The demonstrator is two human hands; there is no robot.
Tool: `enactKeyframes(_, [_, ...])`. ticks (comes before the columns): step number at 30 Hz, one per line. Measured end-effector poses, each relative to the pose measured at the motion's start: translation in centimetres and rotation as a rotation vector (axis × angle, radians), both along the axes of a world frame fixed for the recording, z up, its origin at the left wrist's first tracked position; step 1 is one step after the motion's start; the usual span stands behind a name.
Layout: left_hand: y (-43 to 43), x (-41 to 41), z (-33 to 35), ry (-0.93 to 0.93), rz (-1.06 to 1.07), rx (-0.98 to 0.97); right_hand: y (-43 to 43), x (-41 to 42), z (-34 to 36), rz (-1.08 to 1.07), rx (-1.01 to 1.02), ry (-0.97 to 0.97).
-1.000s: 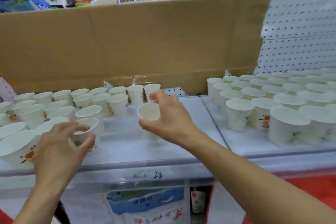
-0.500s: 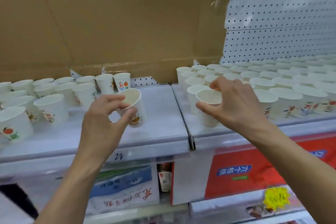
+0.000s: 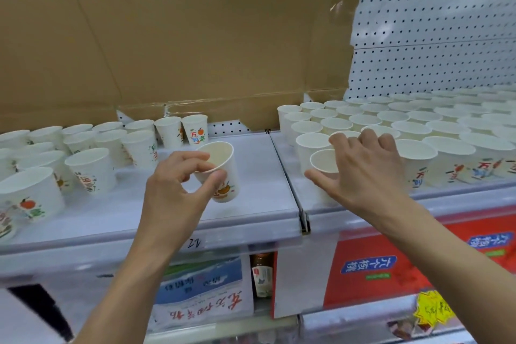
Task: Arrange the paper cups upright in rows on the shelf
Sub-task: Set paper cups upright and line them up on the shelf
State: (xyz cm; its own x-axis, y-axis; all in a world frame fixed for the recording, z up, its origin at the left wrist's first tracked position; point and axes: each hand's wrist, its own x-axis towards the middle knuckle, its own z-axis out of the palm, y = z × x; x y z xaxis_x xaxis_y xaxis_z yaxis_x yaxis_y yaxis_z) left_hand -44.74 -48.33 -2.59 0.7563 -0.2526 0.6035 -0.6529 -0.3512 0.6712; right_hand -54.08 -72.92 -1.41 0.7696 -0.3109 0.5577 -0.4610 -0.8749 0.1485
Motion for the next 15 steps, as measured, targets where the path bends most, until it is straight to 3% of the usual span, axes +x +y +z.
enactKeyframes(6, [0.3, 2.3, 0.6, 0.017, -0.118, 0.007, 1.1, 0.2, 1.5, 0.066, 0.052, -0.03])
enactKeyframes(10, [0.2, 5.5, 1.0, -0.002, -0.221, 0.143, 2.4, 1.7, 3.9, 0.27, 0.205, -0.073])
enactKeyframes(15, [-1.6, 9.9, 1.0, 0.054, -0.245, 0.327, 2.4, 6.6, 5.9, 0.586, 0.256, 0.173])
